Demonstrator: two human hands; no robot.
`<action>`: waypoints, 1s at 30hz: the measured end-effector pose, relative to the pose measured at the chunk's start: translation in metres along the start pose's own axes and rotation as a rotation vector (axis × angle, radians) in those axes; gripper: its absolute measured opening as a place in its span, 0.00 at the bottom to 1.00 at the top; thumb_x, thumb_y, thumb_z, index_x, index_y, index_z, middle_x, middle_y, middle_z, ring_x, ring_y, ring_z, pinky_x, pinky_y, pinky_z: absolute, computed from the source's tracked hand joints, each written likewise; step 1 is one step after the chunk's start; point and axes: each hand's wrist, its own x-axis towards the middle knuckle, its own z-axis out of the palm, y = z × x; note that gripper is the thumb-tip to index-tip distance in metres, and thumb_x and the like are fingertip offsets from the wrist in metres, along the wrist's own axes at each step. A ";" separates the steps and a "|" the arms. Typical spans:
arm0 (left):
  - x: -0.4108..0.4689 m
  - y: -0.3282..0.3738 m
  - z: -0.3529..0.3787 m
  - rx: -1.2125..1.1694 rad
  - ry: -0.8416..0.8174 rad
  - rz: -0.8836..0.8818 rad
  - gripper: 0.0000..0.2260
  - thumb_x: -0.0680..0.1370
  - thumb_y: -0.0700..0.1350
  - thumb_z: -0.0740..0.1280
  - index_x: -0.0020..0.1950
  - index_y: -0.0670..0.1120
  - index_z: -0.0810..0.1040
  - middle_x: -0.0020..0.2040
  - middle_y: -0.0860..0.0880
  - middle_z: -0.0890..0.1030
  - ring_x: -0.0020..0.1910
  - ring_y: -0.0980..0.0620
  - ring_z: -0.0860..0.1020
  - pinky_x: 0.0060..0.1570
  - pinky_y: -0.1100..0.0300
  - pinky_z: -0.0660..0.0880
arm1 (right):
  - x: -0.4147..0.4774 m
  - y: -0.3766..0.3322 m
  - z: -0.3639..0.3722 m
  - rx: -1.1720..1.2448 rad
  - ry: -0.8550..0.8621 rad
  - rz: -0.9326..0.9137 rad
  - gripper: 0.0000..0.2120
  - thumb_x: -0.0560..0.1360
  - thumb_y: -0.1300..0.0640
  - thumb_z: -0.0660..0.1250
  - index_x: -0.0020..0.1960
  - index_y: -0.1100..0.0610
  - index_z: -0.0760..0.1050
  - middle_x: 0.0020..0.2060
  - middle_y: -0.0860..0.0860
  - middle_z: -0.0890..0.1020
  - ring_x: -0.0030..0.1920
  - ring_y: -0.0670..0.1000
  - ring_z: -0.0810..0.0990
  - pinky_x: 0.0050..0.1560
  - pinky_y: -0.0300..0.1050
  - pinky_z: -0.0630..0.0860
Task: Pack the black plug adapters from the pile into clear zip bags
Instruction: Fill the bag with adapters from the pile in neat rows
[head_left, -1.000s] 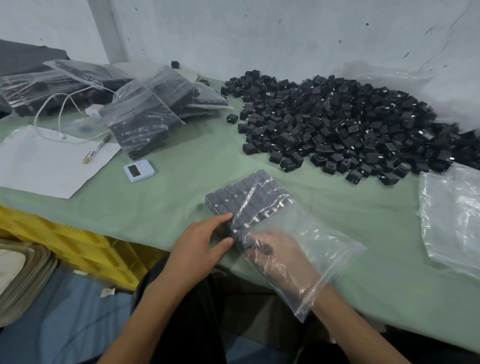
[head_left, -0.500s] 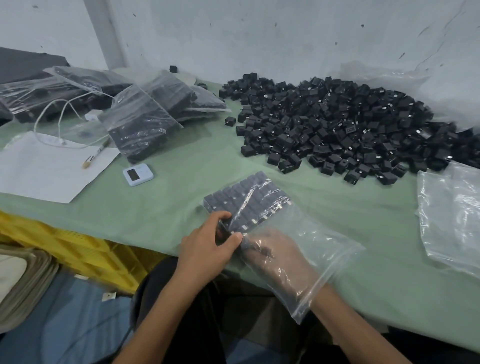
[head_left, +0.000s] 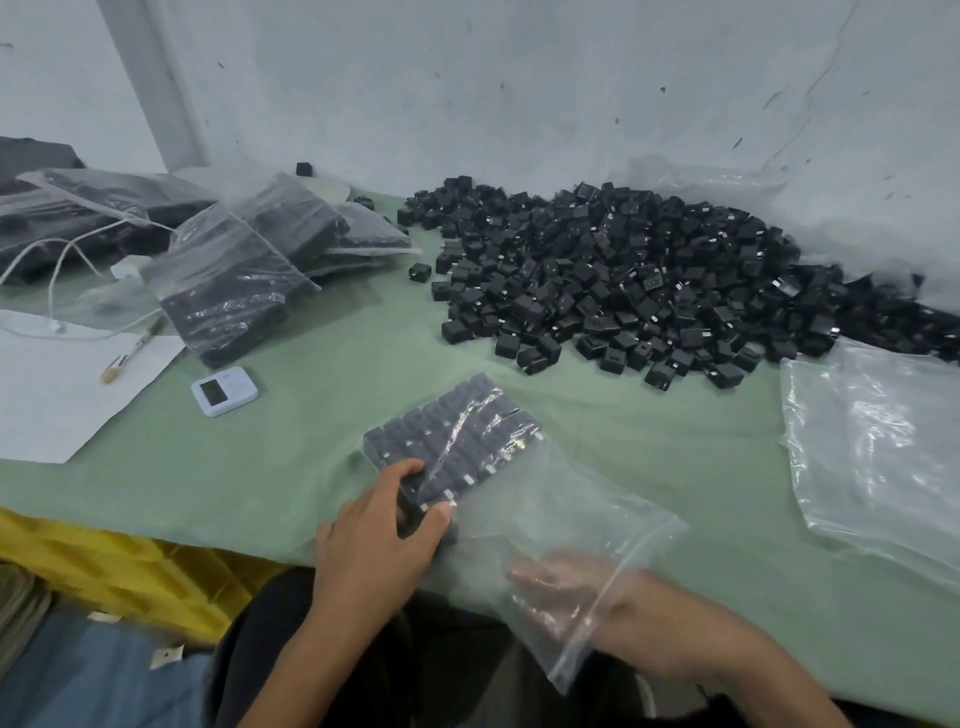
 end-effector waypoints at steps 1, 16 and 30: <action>0.000 -0.001 0.001 -0.002 0.005 -0.001 0.21 0.74 0.65 0.62 0.65 0.67 0.65 0.41 0.58 0.77 0.46 0.55 0.75 0.59 0.45 0.70 | -0.026 0.000 -0.018 0.034 -0.088 0.014 0.15 0.80 0.53 0.68 0.65 0.44 0.78 0.61 0.39 0.81 0.63 0.40 0.78 0.65 0.34 0.71; -0.001 -0.003 0.002 0.030 0.004 -0.025 0.21 0.68 0.74 0.54 0.60 0.80 0.55 0.48 0.66 0.73 0.49 0.66 0.70 0.56 0.57 0.63 | 0.211 0.066 -0.167 -0.954 0.394 0.312 0.20 0.79 0.56 0.63 0.71 0.51 0.68 0.59 0.57 0.68 0.56 0.62 0.75 0.58 0.55 0.75; 0.000 -0.003 0.004 0.020 0.001 0.009 0.21 0.75 0.65 0.62 0.68 0.67 0.64 0.45 0.60 0.75 0.50 0.53 0.72 0.56 0.50 0.66 | -0.063 0.006 -0.078 0.424 0.746 -0.038 0.18 0.69 0.52 0.76 0.57 0.54 0.79 0.36 0.61 0.78 0.33 0.55 0.78 0.37 0.43 0.79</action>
